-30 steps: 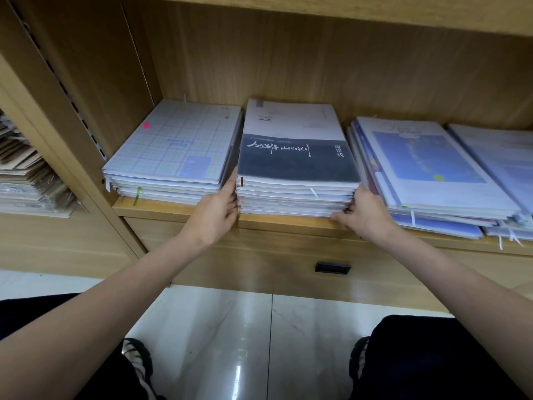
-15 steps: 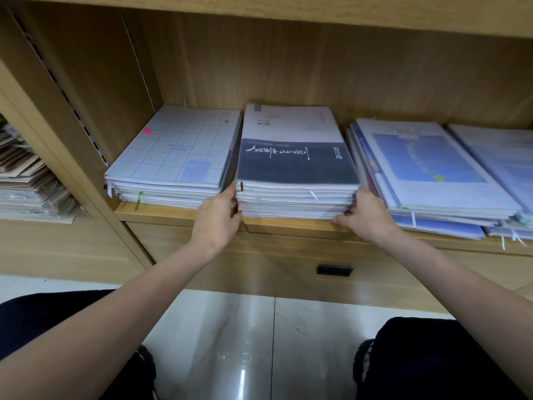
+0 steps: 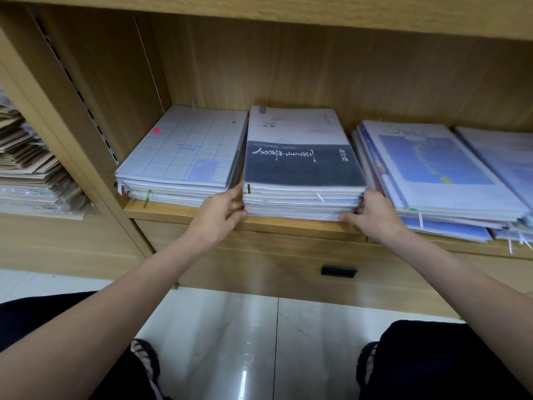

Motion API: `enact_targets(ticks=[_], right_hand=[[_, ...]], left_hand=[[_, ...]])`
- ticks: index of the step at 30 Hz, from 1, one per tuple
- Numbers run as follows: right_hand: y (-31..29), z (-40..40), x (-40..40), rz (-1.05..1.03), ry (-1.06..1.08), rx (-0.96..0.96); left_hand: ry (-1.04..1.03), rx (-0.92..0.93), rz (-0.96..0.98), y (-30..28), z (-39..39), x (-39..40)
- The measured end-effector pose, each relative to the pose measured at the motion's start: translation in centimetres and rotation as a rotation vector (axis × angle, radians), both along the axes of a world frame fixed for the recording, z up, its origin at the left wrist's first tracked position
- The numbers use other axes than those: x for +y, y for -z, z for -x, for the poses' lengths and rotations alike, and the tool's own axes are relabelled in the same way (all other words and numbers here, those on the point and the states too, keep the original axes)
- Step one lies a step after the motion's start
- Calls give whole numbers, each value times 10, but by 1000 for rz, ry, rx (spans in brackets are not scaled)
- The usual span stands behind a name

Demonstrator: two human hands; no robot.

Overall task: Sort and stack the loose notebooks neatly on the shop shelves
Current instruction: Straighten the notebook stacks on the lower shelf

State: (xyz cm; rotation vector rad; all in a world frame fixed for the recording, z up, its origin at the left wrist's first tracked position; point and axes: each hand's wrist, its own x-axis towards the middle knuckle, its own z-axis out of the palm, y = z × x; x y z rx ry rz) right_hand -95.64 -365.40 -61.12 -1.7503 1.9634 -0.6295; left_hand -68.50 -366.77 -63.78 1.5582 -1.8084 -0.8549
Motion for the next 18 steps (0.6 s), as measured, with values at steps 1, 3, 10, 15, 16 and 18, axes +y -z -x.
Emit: enact_targets(ticks=[1,3,10,15,16,18], right_hand=[[1,0,0,4,0,5],[3,0,-1,3,1,-2],[8,2,-4,-16,18,-29],[7,1,-3,-62,-3,-13],[7,0,-2,-65,-8,4],[9,-2,-1,-44,-3,42]], left_hand=[[-2,0,10,0,0,0],[-2,30,23,-1,0,1],[10,-28,114,-2,1,1],[51,-55,11,-4,1,1],[55,-9,-19,-3,2,3],[35,23,-29,-3,5,7]])
